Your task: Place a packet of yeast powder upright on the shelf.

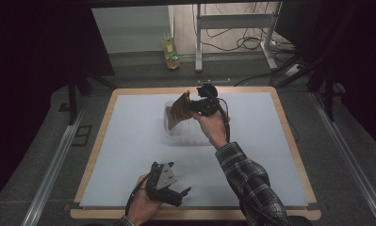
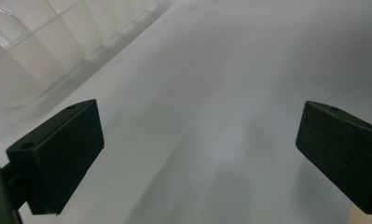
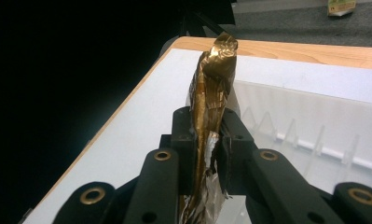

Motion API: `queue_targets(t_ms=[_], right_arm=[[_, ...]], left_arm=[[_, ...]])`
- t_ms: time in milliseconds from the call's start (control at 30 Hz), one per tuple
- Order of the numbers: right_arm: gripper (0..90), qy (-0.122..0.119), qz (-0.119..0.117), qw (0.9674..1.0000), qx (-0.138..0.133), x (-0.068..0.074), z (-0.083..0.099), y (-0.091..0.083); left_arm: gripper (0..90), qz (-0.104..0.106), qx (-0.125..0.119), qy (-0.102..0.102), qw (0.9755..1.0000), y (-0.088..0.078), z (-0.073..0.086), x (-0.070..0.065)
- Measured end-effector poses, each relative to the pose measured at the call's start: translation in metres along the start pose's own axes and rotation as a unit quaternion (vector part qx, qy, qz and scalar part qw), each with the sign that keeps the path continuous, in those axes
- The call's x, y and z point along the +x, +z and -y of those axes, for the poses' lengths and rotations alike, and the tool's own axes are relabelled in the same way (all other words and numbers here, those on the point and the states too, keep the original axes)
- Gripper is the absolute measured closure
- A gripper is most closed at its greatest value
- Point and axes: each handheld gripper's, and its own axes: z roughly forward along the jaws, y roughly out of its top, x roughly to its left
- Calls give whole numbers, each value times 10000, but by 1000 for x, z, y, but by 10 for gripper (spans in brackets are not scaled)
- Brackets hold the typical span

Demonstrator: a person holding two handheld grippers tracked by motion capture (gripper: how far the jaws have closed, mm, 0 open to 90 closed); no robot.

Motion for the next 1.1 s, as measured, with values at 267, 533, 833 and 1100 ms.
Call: queue_targets(t_ms=[267, 533, 833, 1100], right_arm=[[741, -1, -77, 10000, 29, 4, -4, 17], [704, -3, -138, 9999, 31, 6, -8, 34], [688, -114, -53, 9999, 30, 6, -13, 48], [594, -215, -47, 9998, -19, 3, -13, 60]], left_arm=[[6, 10, 5, 5, 10000, 0, 0, 0], [6, 24, -1, 3, 10000, 0, 0, 0], [6, 32, -4, 0, 10000, -1, 0, 0], [6, 43, -2, 1, 10000, -1, 0, 0]])
